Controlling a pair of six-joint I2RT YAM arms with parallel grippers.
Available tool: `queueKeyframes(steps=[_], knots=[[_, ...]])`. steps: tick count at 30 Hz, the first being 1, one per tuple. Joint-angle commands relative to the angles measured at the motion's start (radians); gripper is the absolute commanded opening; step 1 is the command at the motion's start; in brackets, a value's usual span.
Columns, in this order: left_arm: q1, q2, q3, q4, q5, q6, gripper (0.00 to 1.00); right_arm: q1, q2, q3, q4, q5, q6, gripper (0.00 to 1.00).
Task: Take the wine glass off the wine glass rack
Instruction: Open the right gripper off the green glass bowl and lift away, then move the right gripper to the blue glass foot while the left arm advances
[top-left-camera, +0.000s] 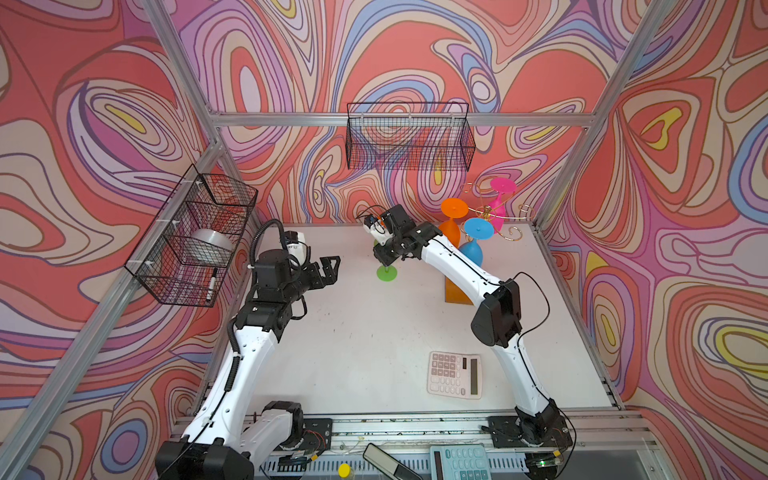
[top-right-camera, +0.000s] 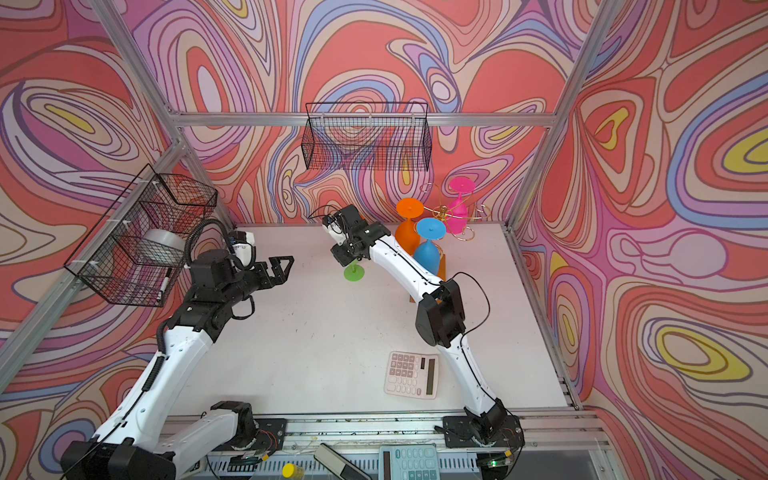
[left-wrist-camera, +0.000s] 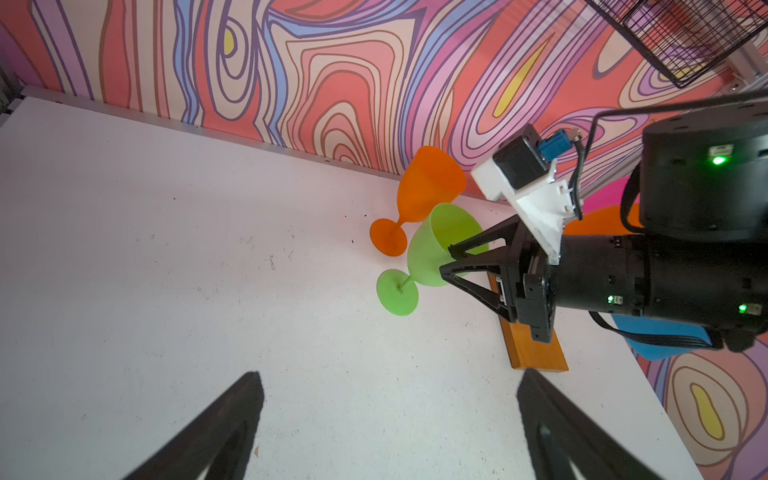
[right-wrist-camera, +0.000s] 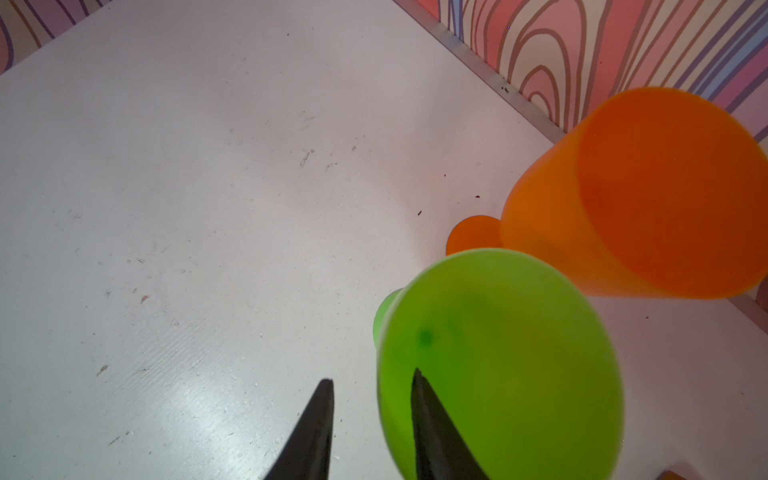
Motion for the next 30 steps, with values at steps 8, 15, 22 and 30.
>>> queueKeyframes(steps=[8,15,22,30], knots=[[0.001,-0.013,-0.006,0.006,-0.041,0.001,0.97,0.004,-0.057,0.042,0.084,0.013,0.015,0.51],[0.009,-0.014,-0.007,0.004,-0.059,-0.005,1.00,0.004,-0.236,-0.128,0.240,0.016,0.052,0.71],[0.011,-0.015,-0.012,0.010,-0.070,-0.007,1.00,0.005,-0.445,-0.341,0.375,-0.041,0.096,0.81],[0.011,-0.018,-0.021,0.023,-0.048,-0.012,1.00,0.004,-0.687,-0.537,0.487,0.069,0.114,0.86]])
